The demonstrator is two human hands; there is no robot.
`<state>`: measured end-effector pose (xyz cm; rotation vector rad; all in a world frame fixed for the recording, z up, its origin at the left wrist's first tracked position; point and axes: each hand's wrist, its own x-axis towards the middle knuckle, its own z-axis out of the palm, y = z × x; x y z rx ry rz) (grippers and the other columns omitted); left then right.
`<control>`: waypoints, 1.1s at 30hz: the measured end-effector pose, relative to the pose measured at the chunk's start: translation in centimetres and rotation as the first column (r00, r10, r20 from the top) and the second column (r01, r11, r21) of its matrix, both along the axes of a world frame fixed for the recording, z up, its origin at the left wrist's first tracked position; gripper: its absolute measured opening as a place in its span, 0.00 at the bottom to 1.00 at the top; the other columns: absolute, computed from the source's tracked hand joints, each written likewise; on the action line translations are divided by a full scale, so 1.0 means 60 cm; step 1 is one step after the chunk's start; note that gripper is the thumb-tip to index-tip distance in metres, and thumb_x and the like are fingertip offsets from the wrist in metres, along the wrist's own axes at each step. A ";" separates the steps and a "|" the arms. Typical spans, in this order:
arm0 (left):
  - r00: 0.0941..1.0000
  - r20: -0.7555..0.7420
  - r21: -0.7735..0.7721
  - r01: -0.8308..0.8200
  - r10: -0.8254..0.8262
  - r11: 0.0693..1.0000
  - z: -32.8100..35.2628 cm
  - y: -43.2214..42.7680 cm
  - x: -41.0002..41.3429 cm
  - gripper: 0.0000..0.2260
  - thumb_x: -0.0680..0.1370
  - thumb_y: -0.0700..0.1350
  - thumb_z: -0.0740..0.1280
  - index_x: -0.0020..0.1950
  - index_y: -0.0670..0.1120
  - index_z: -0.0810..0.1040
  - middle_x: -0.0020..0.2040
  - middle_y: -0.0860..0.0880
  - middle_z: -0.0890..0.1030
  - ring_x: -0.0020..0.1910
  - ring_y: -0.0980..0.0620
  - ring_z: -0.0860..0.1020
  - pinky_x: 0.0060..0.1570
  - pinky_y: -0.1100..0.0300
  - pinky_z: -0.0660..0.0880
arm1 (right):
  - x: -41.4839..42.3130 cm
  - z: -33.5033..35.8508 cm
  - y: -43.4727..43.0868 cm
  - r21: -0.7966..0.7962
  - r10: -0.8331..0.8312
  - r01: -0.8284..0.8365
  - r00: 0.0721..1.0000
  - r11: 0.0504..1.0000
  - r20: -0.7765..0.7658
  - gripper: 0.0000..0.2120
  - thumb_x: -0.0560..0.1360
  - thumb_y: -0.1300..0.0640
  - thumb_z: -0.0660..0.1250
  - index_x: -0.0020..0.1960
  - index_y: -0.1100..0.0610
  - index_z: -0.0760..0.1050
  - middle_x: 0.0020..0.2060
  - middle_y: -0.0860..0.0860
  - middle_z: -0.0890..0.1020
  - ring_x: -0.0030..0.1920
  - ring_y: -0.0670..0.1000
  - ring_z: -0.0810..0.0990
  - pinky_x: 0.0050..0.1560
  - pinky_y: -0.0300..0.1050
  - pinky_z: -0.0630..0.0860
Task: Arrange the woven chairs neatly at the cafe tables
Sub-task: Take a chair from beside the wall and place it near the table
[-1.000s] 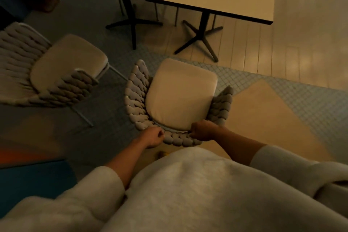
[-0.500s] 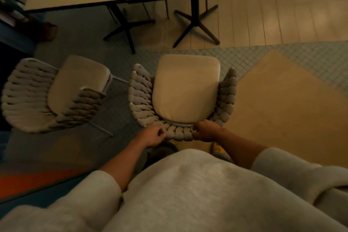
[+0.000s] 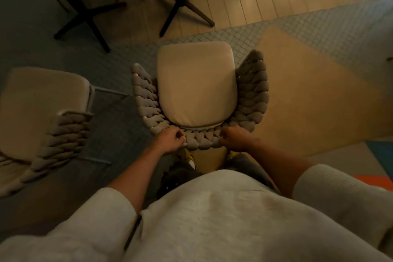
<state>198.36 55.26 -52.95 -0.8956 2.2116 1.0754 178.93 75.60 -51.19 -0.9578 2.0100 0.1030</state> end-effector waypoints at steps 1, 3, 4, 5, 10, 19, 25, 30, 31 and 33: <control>1.000 -0.012 0.001 0.000 0.000 1.000 -0.002 -0.002 0.005 0.12 0.80 0.50 0.68 0.60 0.46 0.80 0.57 0.45 0.83 0.55 0.46 0.80 0.56 0.53 0.77 | 0.006 0.003 0.000 -0.007 -0.022 0.022 1.000 1.000 0.007 0.18 0.78 0.45 0.63 0.63 0.51 0.77 0.57 0.53 0.83 0.55 0.57 0.82 0.54 0.52 0.80; 0.999 -0.042 0.000 -0.034 0.034 0.999 -0.004 -0.011 0.015 0.12 0.80 0.49 0.69 0.61 0.45 0.80 0.56 0.45 0.83 0.55 0.45 0.81 0.56 0.53 0.78 | 0.013 0.008 -0.002 -0.032 -0.077 0.078 0.997 0.996 0.013 0.16 0.77 0.43 0.62 0.59 0.50 0.78 0.53 0.52 0.84 0.52 0.55 0.83 0.51 0.53 0.81; 0.996 -0.051 0.003 -0.066 0.066 0.998 -0.005 -0.016 0.019 0.12 0.79 0.49 0.69 0.60 0.45 0.81 0.56 0.46 0.83 0.55 0.46 0.81 0.56 0.53 0.78 | 0.015 0.006 -0.002 -0.050 -0.107 0.108 0.994 0.993 0.012 0.15 0.77 0.43 0.62 0.57 0.50 0.78 0.51 0.51 0.84 0.50 0.55 0.83 0.49 0.52 0.81; 0.993 -0.061 0.009 -0.096 0.096 0.995 -0.008 -0.021 0.025 0.11 0.79 0.48 0.69 0.59 0.45 0.81 0.55 0.46 0.84 0.55 0.46 0.81 0.56 0.53 0.78 | 0.015 0.003 -0.002 -0.064 -0.128 0.129 0.992 0.990 0.009 0.14 0.77 0.44 0.62 0.56 0.50 0.78 0.49 0.50 0.83 0.48 0.54 0.82 0.47 0.51 0.80; 0.967 -0.081 0.056 -0.238 0.242 0.970 -0.008 -0.040 0.032 0.08 0.79 0.47 0.70 0.56 0.47 0.83 0.51 0.47 0.84 0.52 0.49 0.82 0.54 0.54 0.79 | 0.005 -0.008 -0.004 -0.117 -0.256 0.256 0.967 0.960 0.014 0.14 0.76 0.42 0.62 0.52 0.50 0.78 0.43 0.49 0.83 0.42 0.52 0.81 0.44 0.50 0.79; 0.743 -0.012 0.178 -0.657 0.669 0.733 -0.040 -0.067 0.037 0.09 0.75 0.53 0.72 0.50 0.50 0.82 0.51 0.46 0.85 0.50 0.48 0.84 0.47 0.55 0.82 | -0.063 -0.021 0.018 -0.183 -0.667 0.690 0.724 0.700 0.177 0.12 0.81 0.46 0.65 0.56 0.52 0.81 0.47 0.52 0.84 0.47 0.52 0.83 0.49 0.51 0.81; 0.551 -0.018 0.139 -0.825 0.834 0.548 -0.034 -0.086 0.032 0.09 0.78 0.42 0.67 0.57 0.42 0.81 0.50 0.42 0.84 0.45 0.48 0.81 0.39 0.58 0.77 | -0.145 -0.032 0.059 -0.171 -0.849 0.911 0.412 0.375 0.330 0.10 0.80 0.49 0.64 0.46 0.52 0.80 0.42 0.52 0.85 0.42 0.56 0.83 0.39 0.52 0.79; 0.409 -0.057 0.032 -0.911 0.911 0.411 -0.133 -0.156 0.066 0.18 0.67 0.53 0.66 0.53 0.50 0.84 0.48 0.46 0.86 0.44 0.46 0.84 0.47 0.49 0.83 | -0.193 -0.035 0.080 -0.157 -0.909 0.962 0.264 0.223 0.322 0.09 0.82 0.52 0.63 0.50 0.57 0.77 0.45 0.55 0.85 0.41 0.52 0.83 0.37 0.47 0.80; 0.388 -0.071 -0.013 -0.921 0.919 0.388 -0.163 -0.171 0.074 0.20 0.64 0.56 0.66 0.52 0.52 0.84 0.47 0.48 0.87 0.45 0.46 0.85 0.50 0.46 0.83 | -0.199 -0.044 0.083 -0.163 -0.916 0.962 0.261 0.220 0.303 0.08 0.81 0.52 0.63 0.48 0.55 0.77 0.46 0.55 0.86 0.42 0.53 0.84 0.38 0.47 0.80; 0.340 -0.095 -0.082 -0.939 0.936 0.333 -0.167 -0.177 0.070 0.20 0.64 0.56 0.67 0.53 0.52 0.84 0.49 0.49 0.86 0.49 0.45 0.84 0.53 0.44 0.82 | -0.209 -0.066 0.091 -0.168 -0.931 0.963 0.251 0.212 0.265 0.08 0.78 0.49 0.65 0.46 0.52 0.78 0.45 0.53 0.87 0.44 0.54 0.86 0.42 0.51 0.83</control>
